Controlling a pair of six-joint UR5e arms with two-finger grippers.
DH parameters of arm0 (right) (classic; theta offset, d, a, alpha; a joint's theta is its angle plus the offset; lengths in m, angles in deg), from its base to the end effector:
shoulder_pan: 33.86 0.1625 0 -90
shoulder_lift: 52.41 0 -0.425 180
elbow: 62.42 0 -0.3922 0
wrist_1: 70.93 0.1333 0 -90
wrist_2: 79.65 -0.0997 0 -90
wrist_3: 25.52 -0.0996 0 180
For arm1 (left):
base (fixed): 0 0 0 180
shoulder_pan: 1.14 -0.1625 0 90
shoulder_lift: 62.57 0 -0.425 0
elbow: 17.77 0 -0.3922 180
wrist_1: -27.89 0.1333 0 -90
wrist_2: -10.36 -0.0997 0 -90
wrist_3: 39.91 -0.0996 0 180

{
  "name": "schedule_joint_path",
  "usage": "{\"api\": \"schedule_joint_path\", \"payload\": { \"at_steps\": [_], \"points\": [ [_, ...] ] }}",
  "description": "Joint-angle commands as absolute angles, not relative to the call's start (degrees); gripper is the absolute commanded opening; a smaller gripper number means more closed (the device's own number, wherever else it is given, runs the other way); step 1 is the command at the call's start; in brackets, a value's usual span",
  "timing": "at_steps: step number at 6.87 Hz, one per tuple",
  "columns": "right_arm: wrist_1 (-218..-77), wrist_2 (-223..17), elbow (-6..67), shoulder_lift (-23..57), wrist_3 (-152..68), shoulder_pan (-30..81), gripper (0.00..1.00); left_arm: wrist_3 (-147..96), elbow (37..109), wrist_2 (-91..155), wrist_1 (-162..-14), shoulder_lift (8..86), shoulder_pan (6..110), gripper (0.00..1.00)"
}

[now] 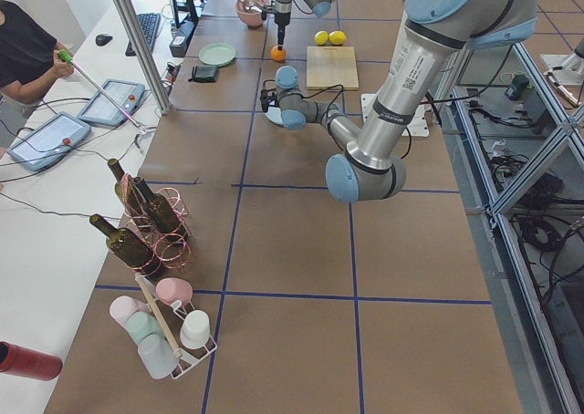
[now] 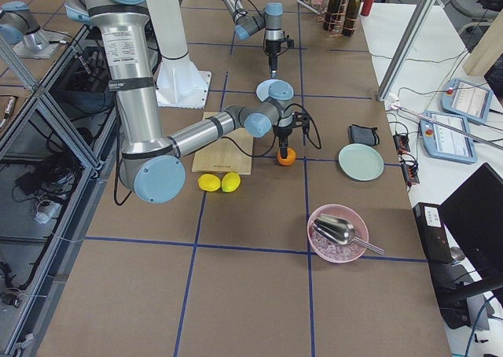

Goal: Pick orange to plate
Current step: 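Close the right gripper around the orange and lift it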

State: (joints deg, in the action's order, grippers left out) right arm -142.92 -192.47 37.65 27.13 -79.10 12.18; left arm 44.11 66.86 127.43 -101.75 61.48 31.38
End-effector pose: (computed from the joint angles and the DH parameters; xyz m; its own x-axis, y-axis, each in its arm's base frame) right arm -0.3342 -0.4829 0.4526 0.7312 -0.0301 0.6815 -0.0766 0.9891 0.1258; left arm 0.5440 -0.4512 0.2665 0.3225 -0.0956 -0.9417 0.0890 0.9935 -0.0704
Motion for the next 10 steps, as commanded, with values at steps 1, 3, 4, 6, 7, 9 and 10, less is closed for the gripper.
{"api": "schedule_joint_path", "payload": {
  "at_steps": [1, 3, 4, 6, 7, 9, 10],
  "points": [
    [-142.8, -190.6, 36.0, 27.0, -78.8, 10.9, 1.0, 44.1, 67.0, 126.6, -101.7, 61.3, 31.4, 1.0],
    [-142.8, -189.7, 35.0, 26.9, -78.5, 10.8, 1.0, 44.1, 67.4, 125.8, -101.7, 60.9, 31.4, 1.0],
    [-142.8, -189.5, 34.7, 26.9, -78.5, 10.7, 1.0, 44.1, 67.9, 125.8, -101.7, 60.5, 31.4, 1.0],
    [-142.7, -189.5, 32.9, 25.5, -78.6, 10.0, 1.0, 44.1, 68.7, 125.7, -101.7, 60.0, 31.4, 1.0],
    [-142.7, -189.5, 31.4, 23.7, -79.0, 9.9, 0.91, 44.1, 68.8, 125.7, -101.7, 60.0, 31.4, 1.0],
    [-142.7, -189.7, 31.4, 23.4, -79.0, 9.9, 0.0, 44.1, 68.8, 125.7, -101.7, 60.0, 31.4, 1.0],
    [-142.8, -190.0, 33.4, 21.7, -79.2, 10.0, 0.0, 44.2, 70.4, 125.7, -101.7, 59.9, 31.5, 1.0]
  ]
}}
